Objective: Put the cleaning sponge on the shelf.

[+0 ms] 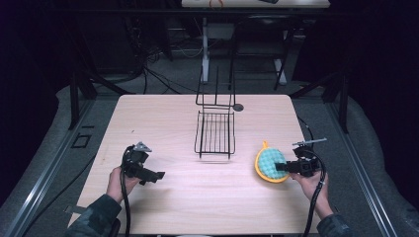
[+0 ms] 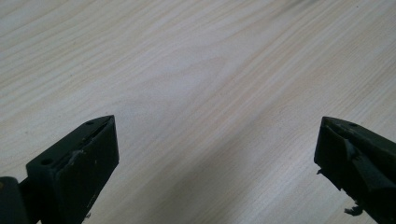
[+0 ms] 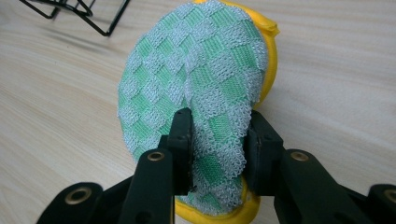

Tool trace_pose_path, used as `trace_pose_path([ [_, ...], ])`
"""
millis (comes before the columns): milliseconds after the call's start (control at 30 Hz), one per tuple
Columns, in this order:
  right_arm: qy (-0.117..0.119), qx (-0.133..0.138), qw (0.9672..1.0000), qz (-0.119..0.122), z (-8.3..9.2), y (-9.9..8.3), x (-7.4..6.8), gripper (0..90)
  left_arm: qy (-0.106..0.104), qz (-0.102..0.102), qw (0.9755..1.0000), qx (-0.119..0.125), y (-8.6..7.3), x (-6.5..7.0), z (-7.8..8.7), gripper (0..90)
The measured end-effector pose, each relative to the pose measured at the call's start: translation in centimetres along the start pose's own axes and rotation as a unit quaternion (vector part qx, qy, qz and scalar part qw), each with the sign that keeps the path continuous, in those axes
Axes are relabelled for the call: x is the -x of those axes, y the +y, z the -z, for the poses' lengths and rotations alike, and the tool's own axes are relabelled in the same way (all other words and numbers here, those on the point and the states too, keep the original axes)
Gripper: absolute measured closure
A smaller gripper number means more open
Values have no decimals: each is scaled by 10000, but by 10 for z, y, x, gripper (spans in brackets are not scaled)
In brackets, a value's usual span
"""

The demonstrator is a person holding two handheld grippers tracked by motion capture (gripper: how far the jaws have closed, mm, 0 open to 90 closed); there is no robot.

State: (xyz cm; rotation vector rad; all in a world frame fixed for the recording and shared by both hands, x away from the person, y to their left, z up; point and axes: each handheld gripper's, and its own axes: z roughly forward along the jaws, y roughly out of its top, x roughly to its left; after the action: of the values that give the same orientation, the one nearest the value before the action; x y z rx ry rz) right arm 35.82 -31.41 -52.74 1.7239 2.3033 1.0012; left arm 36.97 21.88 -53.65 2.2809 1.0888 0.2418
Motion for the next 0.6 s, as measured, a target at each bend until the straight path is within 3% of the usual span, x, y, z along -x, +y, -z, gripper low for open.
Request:
trace_pose_path([
  [600,-94,307,9993,171,18,4,-8,663,17,12,10000,10,0,0,-1,0],
])
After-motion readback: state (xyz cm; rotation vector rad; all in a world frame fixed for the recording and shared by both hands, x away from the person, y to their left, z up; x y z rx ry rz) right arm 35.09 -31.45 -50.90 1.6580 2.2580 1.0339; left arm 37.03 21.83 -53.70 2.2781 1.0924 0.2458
